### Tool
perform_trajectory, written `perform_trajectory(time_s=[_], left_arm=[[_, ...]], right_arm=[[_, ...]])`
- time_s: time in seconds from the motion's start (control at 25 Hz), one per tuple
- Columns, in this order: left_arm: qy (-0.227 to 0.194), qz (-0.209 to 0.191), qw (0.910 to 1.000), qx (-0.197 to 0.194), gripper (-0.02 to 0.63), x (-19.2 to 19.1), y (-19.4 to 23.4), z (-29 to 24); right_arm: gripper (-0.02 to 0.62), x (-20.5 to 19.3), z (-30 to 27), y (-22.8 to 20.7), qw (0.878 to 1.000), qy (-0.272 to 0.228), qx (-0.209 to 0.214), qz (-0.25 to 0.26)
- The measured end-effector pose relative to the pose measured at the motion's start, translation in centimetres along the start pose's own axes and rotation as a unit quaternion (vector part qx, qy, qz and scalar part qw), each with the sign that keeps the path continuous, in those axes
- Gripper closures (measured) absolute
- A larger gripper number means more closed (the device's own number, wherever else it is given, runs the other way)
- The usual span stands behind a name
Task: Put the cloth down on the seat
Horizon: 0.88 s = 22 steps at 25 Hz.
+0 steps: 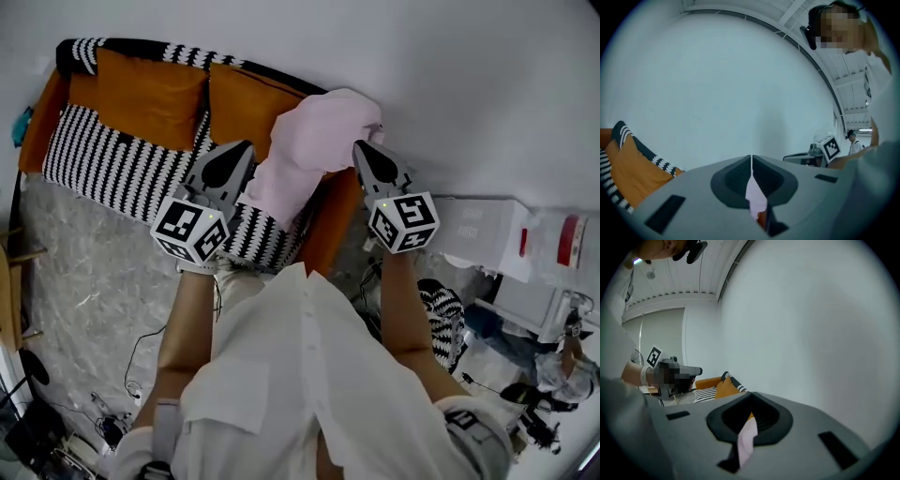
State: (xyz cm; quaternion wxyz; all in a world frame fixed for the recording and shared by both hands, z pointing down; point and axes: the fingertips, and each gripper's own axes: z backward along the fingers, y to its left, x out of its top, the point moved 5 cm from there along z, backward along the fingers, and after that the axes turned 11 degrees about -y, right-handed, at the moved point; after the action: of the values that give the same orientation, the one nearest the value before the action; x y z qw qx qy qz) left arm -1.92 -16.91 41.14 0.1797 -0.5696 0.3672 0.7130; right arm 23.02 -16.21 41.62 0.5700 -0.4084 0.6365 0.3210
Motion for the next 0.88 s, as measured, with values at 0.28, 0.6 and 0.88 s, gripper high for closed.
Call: perform_trajectory(time_s=[0.28, 0.6, 0.88], left_arm=[[0.005, -0.008, 0.9999, -0.005, 0.581, 0.5, -1.0, 2.0], [0.024, -0.006, 0.9997, 0.004, 0.581, -0.1, -1.3, 4.4], [0.031, -0.003, 0.9995, 0.0, 0.581, -0.4, -1.9, 5.0]], right_arm=[[0.584, -0.2, 4.3, 0.6, 1.0, -0.016, -0.019, -0.015], [0.586, -0.4, 7.0, -0.1, 0.998, -0.018, -0.056, -0.033], [0.588, -0.8, 7.6, 0.2, 0.997, -0.013, -0.068, -0.028]])
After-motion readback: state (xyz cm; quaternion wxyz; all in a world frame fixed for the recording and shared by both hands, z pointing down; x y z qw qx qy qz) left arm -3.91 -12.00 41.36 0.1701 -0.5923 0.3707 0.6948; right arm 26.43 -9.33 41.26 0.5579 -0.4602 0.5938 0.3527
